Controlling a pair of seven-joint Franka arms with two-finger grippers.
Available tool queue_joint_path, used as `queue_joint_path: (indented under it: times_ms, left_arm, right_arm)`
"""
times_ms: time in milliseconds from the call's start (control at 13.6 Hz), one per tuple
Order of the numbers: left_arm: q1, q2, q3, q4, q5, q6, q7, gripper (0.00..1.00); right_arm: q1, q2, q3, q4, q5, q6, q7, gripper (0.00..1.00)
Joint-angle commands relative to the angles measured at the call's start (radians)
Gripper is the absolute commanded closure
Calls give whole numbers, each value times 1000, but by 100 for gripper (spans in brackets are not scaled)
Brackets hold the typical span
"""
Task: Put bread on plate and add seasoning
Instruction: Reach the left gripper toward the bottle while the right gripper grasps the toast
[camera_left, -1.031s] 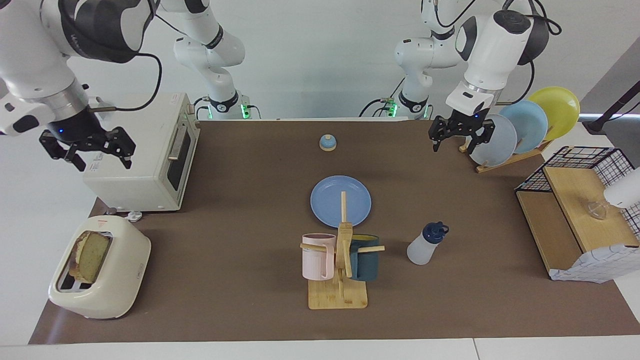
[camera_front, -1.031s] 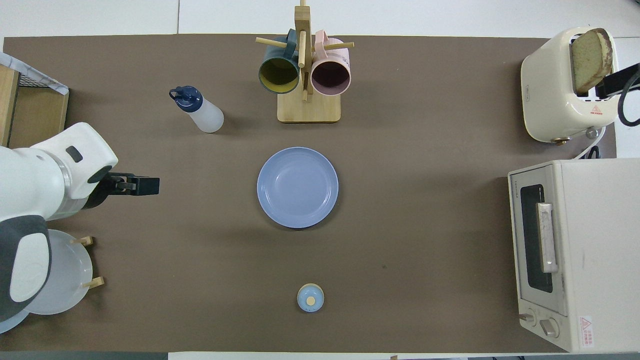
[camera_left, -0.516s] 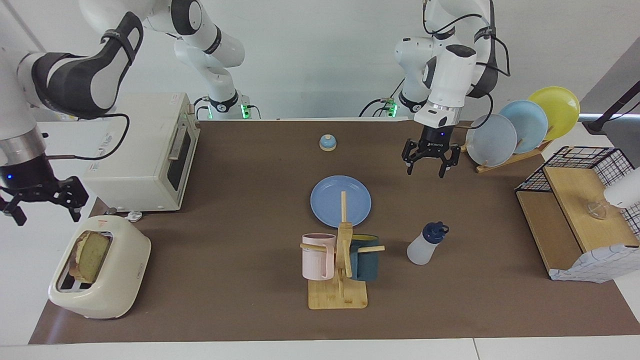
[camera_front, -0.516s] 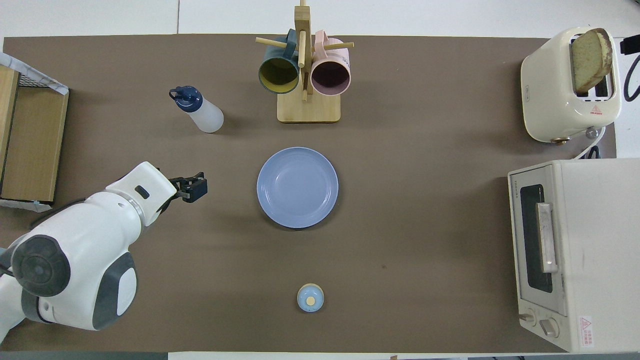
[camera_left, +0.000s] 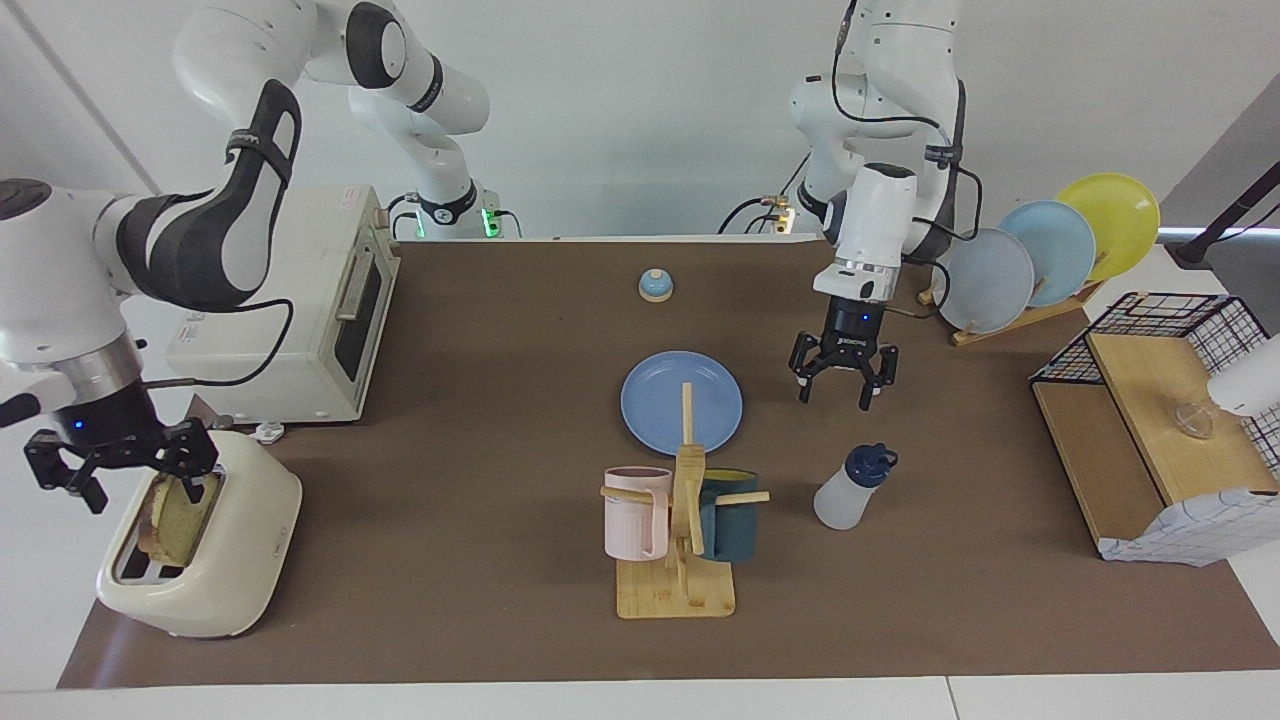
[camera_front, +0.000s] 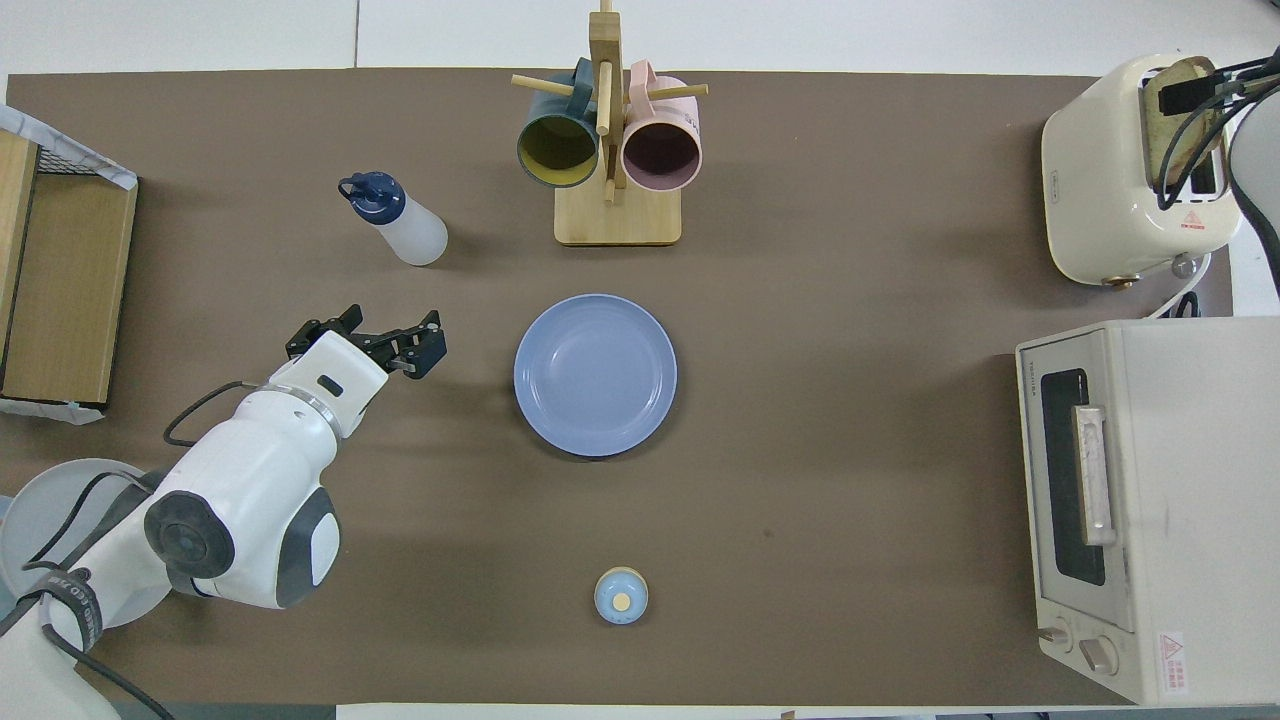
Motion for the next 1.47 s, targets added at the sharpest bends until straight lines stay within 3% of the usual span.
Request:
queue_joint_path:
  times_ms: [0,295,368,737,884,1179,1326,1400]
  left_arm:
    - [-19,15,15,24,-20,24,-5,0]
    - [-25,90,17,78,-24,53,-5,0]
    - [-31,125,20,87,-29,91,-5,0]
    - [-85,175,70,127,-29,115,-2,0]
    - [-247,211,249,144,-34,118,-4,0]
    - [-701,276,694,173,-153,130,-4,0]
    - [-749,282,725,178,-178,130,-4,0]
    - [-751,297,725,185,-190,132,-5,0]
  right_arm:
    - [-3,-10,5,-6,17,-24,-53,27]
    - [-15,-21,7,-3,-5,-107,-96,93]
    - [-15,-24,5,0,-11,-117,-128,100]
    - [21,-76,12,60,-146,-256,-147,100]
    - [78,-131,10,66,-167,-351,-150,100]
    - [276,-213,12,65,-153,-521,-97,100]
    - [356,-242,25,44,-109,-567,30,100]
    - [363,-265,30,-14,-1,-552,137,100]
